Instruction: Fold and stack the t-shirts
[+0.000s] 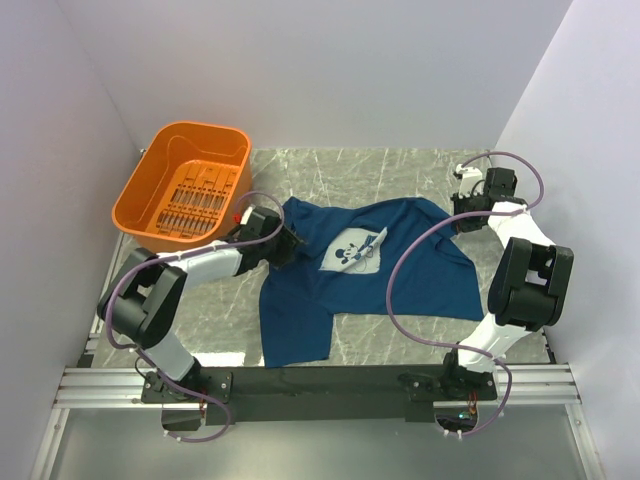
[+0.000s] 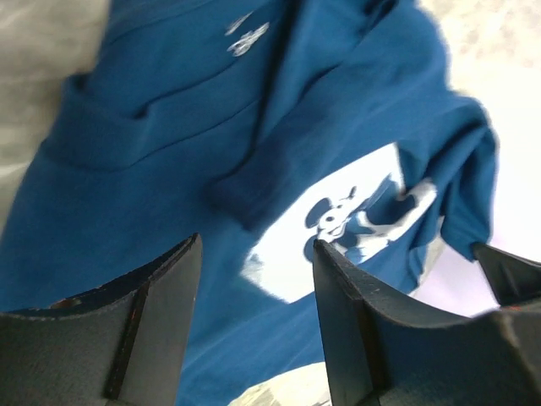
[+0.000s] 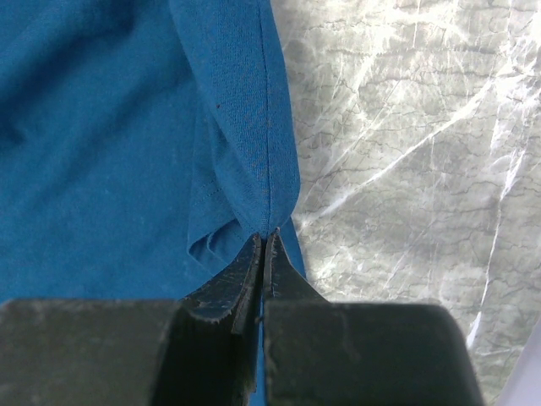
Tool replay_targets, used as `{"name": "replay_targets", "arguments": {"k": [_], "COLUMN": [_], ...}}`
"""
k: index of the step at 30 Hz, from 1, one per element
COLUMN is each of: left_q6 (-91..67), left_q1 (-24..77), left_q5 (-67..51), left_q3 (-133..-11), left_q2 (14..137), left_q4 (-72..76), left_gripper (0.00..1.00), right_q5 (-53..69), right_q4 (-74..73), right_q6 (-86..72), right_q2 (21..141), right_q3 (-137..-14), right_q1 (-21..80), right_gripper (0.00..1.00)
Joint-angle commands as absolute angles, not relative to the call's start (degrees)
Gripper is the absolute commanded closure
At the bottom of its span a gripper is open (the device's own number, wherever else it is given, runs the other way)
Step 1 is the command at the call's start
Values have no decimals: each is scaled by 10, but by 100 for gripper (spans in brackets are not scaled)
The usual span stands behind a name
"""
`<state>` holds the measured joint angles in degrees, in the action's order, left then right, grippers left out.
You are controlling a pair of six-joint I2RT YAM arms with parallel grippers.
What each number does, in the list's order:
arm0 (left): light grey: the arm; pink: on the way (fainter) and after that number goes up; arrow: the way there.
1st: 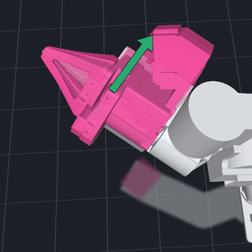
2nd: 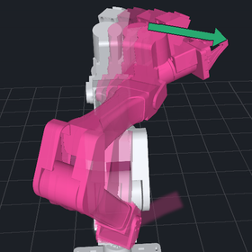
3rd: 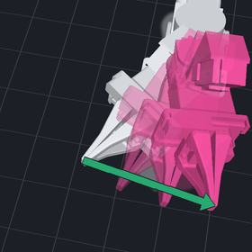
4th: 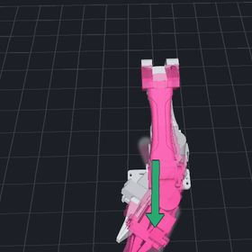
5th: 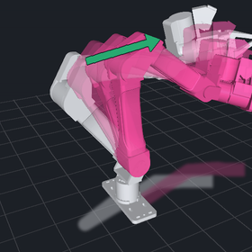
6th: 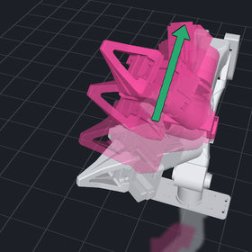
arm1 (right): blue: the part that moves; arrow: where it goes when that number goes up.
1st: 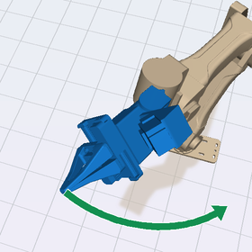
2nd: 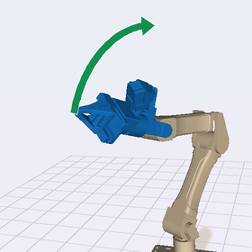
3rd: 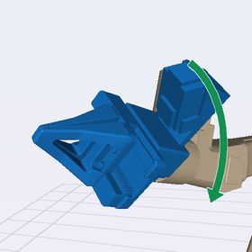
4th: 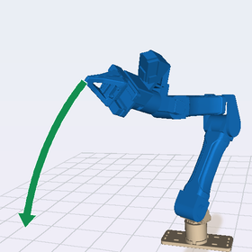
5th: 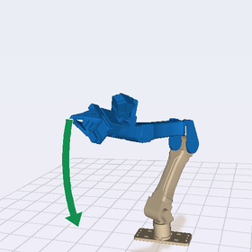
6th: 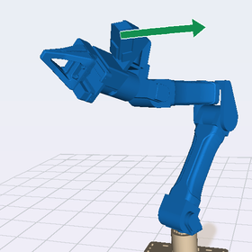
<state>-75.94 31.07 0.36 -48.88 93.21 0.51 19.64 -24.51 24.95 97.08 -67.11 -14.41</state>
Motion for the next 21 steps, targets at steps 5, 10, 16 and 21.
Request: {"name": "replay_targets", "arguments": {"k": [5, 10, 16, 21], "left_q6": [-802, -816, -820, -786], "left_q1": [325, 325, 324, 324], "left_q5": [7, 9, 26, 69], "left_q3": [-504, -536, -565, -581], "left_q2": [939, 981, 1012, 998], "left_q4": [-8, 10, 9, -30], "left_gripper": [40, 39, 45, 51], "right_q5": [210, 208, 209, 209], "right_q4": [-233, -232, -229, -230], "right_q6": [240, 242, 243, 247], "right_q2": [956, 954, 949, 951], "right_q3": [-679, -676, -671, -668], "right_q1": [-147, -147, -147, -147], "right_gripper": [100, 100, 100, 100]}}
